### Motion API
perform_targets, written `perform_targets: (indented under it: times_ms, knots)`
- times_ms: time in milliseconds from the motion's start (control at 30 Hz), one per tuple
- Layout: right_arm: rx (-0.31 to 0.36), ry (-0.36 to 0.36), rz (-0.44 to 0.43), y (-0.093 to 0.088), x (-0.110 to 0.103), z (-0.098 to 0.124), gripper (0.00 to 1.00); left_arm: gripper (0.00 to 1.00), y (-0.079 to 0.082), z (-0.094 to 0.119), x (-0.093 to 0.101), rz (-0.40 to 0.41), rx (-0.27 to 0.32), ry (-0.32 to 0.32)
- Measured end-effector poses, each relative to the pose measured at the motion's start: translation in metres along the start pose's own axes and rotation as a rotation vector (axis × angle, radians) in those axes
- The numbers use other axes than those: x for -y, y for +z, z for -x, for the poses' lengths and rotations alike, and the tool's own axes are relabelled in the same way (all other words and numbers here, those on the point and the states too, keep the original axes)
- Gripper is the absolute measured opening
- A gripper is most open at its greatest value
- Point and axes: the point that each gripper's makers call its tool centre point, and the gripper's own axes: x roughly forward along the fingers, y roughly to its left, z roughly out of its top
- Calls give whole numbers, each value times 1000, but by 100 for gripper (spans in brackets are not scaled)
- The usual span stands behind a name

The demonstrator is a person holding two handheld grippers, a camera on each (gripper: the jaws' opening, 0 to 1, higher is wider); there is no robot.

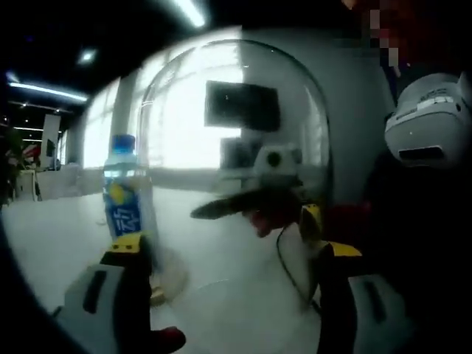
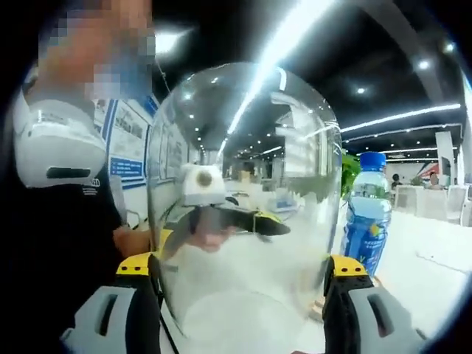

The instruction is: Open the cover put in the Mizone put the cover back on

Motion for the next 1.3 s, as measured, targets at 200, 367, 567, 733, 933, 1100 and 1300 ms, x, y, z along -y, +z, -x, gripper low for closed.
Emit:
perform_targets:
  times_ms: [200,367,567,733,933,1100,1300]
  knots:
    - [-18,59,-9,-2,3,-3,87,85,3,-2,-3,82,19,-69]
    - [-32,93,-28,-3,3,-7,90,85,0,-8,-4,79,17,-94]
    - [-18,104,-32,-3,3,-7,90,85,1,-12,-4,78,33,-83]
    - [-19,106,-31,-3,3,-7,90,86,-1,-13,-5,60,15,-70]
    - [-8,110,-29,-2,2,-8,90,86,0,-12,-4,61,29,-67]
    - [5,124,-32,-3,5,-9,90,86,-1,-14,-7,59,11,-70]
    - [-24,124,-30,-3,13,-10,90,86,-2,-17,-15,59,14,-90]
